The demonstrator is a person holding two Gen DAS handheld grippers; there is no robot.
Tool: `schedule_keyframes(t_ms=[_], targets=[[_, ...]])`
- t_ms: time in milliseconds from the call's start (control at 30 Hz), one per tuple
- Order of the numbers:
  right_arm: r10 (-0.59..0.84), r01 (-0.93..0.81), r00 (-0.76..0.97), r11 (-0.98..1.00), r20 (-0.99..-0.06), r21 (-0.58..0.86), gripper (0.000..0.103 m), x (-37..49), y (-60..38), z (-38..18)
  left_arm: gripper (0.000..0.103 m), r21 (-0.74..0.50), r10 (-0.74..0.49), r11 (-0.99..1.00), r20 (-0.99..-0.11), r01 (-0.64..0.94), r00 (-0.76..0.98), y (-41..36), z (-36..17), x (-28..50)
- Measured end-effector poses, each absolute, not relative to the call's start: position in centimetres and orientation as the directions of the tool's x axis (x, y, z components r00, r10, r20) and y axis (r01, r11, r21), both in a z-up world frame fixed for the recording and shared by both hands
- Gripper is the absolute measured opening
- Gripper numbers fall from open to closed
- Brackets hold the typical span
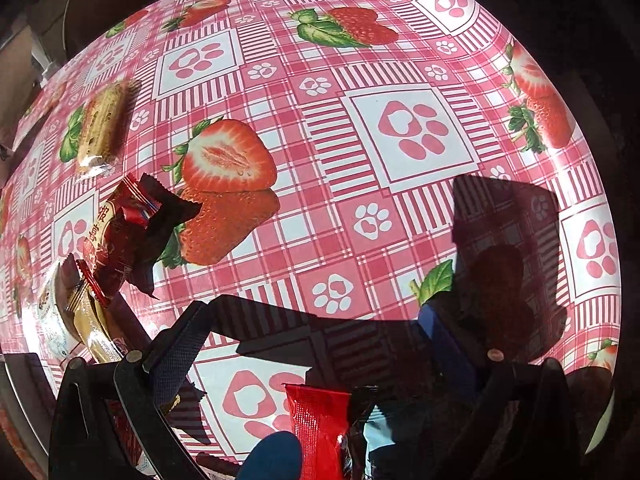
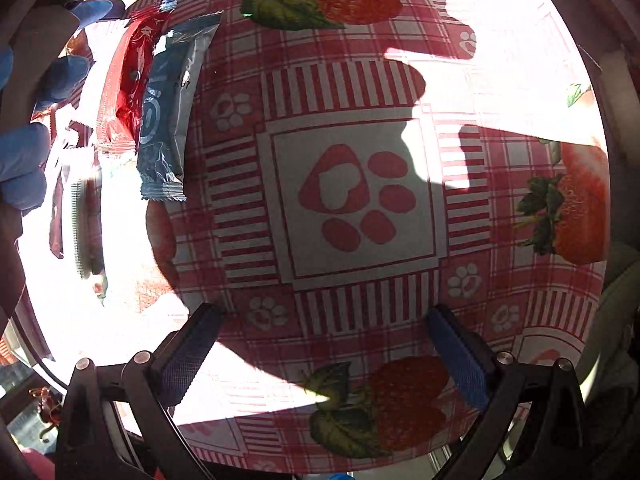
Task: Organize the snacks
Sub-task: 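Move both tools over the scattered snack packets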
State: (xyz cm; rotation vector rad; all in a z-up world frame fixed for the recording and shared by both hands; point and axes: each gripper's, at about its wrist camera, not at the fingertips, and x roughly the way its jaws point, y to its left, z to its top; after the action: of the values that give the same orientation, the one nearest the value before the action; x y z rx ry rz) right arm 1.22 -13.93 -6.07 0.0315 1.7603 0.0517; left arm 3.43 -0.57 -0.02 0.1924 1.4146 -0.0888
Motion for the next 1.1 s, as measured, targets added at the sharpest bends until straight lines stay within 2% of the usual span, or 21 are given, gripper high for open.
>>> schedule_keyframes(t_ms=[133,233,300,400,467,667,833,1100], targets=[[0.036,-0.005,-0.225,0.999,-0.974,0.038,0.103,-0.1,-13.3,-5.2,0.103,0.088,0.037,0.959,-0.981,0.27,0.189,0.2,3.7,1.1],[0.018,0.023,-0.247,1.0,-0.969,0.013,0.103,-0.2,-13.2,-4.9,0.103,0.055,-0.022,0.936,-0.977,0.348,0.213,2.2,6.9,-1.9],[0.063,0.082,-0.242,0.996,-0.968,0.044,0.103,-0.3,-12.7,-4.1,0.103,0.047,-0.03,0.919,-0.982,0.392,0.188,4.1,8.1,-3.7],[0.109,0.132,-0.196,0.988,-0.975,0.084,0.103,0.0,-11.9,-1.3,0.103,-0.05,-0.097,0.903,-0.991,0.426,0.09,8.3,9.0,-7.8],[0.127,0.139,-0.16,0.985,-0.979,0.105,0.103,0.5,-10.8,0.9,0.103,-0.074,-0.098,0.899,-0.995,0.432,0.033,10.4,9.3,-9.1],[0.179,0.141,-0.099,0.976,-0.979,0.164,0.103,1.3,-5.4,7.6,0.103,-0.01,-0.015,0.907,-1.0,0.422,0.009,16.3,11.2,-12.5],[0.214,0.118,-0.047,0.971,-0.976,0.207,0.103,-0.1,-4.0,7.8,0.103,-0.022,-0.025,0.939,-1.0,0.344,0.006,19.2,12.5,-12.9],[0.188,0.004,-0.019,0.982,-0.982,0.188,0.103,0.0,-0.6,8.5,0.103,0.024,-0.003,0.934,-0.997,0.357,0.076,19.5,14.3,-12.7]])
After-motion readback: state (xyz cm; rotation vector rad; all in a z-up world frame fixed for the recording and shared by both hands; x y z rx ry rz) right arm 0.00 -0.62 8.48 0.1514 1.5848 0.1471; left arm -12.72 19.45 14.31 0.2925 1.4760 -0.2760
